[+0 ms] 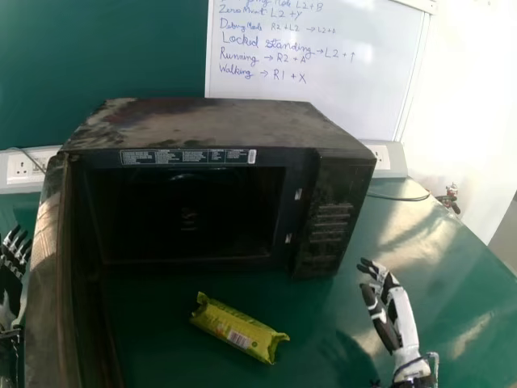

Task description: Put biscuit inside oven

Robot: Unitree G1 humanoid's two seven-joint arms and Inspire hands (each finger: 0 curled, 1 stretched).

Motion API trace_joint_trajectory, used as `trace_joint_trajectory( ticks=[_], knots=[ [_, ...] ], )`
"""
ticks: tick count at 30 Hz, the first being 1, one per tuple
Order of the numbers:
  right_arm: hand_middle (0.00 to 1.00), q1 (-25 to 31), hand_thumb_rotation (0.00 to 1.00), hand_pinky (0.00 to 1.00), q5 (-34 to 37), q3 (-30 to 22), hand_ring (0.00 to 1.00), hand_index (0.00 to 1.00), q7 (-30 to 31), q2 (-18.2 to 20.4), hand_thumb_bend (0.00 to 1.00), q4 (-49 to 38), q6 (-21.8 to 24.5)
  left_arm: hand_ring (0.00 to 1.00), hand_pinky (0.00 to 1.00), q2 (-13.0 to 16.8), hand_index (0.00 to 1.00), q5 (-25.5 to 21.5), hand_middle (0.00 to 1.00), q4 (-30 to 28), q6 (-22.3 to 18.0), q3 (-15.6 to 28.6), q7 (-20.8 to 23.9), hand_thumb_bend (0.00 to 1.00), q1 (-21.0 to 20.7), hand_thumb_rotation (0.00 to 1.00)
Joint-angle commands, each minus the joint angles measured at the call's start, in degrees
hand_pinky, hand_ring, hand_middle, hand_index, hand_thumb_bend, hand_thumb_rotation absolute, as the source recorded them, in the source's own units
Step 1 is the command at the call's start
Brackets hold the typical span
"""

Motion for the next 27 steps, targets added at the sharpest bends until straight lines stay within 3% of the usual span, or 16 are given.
trace_joint_trajectory(
  ticks=[1,9,22,27],
  knots=[
    [0.84,0.42,0.81,0.75,-1.16,0.16,0.83,0.89,0.28,-0.84,1.0,-1.63,1.23,0.53,0.0,-3.33,0.85,-0.86,0.65,2.4,-0.14,-0.02,0.21,0.0,3.05,1.0],
    [0.85,1.12,0.81,0.79,-6.12,0.53,0.85,0.91,0.27,-2.12,1.0,-7.13,5.57,0.53,0.0,-3.21,0.85,-0.62,0.65,2.97,-0.56,-0.12,0.25,0.0,2.76,1.0],
    [0.9,3.07,0.72,0.89,-9.71,0.87,0.92,0.94,3.35,-5.1,1.0,-15.9,11.28,0.53,0.0,-3.2,0.85,-0.72,0.65,2.98,-0.4,-0.15,0.14,0.0,2.75,1.0],
    [0.93,3.68,0.7,0.92,-10.56,1.27,0.95,0.95,6.34,-6.39,1.0,-20.62,16.25,0.52,0.0,-3.26,0.84,-0.75,0.64,2.78,-0.31,-0.18,0.13,0.0,2.76,1.0]
  ],
)
